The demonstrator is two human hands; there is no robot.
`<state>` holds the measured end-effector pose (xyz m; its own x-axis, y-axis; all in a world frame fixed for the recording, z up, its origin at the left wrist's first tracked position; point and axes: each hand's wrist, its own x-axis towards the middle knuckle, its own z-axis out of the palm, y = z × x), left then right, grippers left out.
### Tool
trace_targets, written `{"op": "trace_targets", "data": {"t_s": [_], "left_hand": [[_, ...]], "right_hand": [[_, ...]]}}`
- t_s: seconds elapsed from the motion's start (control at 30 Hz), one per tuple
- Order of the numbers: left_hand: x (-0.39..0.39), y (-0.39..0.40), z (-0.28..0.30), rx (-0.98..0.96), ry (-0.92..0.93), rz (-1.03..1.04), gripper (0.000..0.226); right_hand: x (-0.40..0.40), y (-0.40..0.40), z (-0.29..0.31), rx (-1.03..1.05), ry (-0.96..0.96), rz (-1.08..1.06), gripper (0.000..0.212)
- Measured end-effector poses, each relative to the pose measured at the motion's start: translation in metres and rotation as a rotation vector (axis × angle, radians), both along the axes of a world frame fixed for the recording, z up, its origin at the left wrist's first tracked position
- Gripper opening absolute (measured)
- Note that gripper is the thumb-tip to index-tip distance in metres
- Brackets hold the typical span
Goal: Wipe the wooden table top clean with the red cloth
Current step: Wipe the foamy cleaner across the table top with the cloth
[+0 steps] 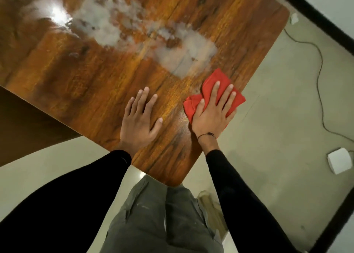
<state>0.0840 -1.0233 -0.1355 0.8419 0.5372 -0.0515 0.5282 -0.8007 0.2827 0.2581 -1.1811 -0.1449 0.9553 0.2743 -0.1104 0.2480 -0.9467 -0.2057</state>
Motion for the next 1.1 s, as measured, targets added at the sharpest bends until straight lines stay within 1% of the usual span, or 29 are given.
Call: {"op": "trace_targets", "data": {"t_s": [0.07,0.17,0.27,0.33,0.43,0.53,0.6,0.67,0.73,0.83,1.0,1.1], "left_hand": [[-0.001,0.000,0.002,-0.019,0.010,0.023,0.079],[-0.002,0.000,0.005,-0.050,0.010,0.100,0.079],[-0.001,-0.001,0.007,-0.081,0.012,0.161,0.078],[0.003,-0.002,0.006,-0.086,0.002,0.165,0.077],[0.004,-0.002,-0.002,-0.073,-0.026,0.194,0.079],[-0.001,-0.003,-0.007,-0.040,-0.050,0.270,0.080],[-0.002,-0.004,-0.005,-0.032,-0.057,0.407,0.078],[0.002,-0.006,-0.001,-0.022,-0.039,0.602,0.077],[0.008,-0.006,0.003,-0.021,-0.014,0.740,0.078],[0.007,-0.007,0.003,-0.025,-0.017,0.760,0.080],[0.005,-0.011,0.002,-0.013,-0.017,0.746,0.083],[0.006,-0.008,0.004,-0.008,-0.011,0.740,0.086]], "right_hand": [[-0.027,-0.014,0.001,0.007,0.018,0.056,0.075],[-0.073,-0.044,-0.001,-0.033,0.027,0.228,0.074],[-0.088,-0.058,0.000,-0.086,0.053,0.409,0.074],[-0.072,-0.055,0.001,-0.123,0.050,0.580,0.076],[-0.032,-0.043,0.000,-0.127,0.045,0.932,0.077],[0.019,-0.018,-0.002,-0.101,0.041,1.270,0.082],[0.050,0.001,-0.006,-0.101,0.018,1.447,0.084],[0.075,0.019,-0.006,-0.103,-0.003,1.559,0.084],[0.100,0.034,-0.008,-0.093,-0.012,1.609,0.085],[0.132,0.052,-0.005,-0.077,-0.015,1.553,0.081],[0.188,0.079,-0.008,-0.047,-0.097,1.305,0.075],[0.187,0.078,-0.007,-0.056,-0.111,1.131,0.073]]}}
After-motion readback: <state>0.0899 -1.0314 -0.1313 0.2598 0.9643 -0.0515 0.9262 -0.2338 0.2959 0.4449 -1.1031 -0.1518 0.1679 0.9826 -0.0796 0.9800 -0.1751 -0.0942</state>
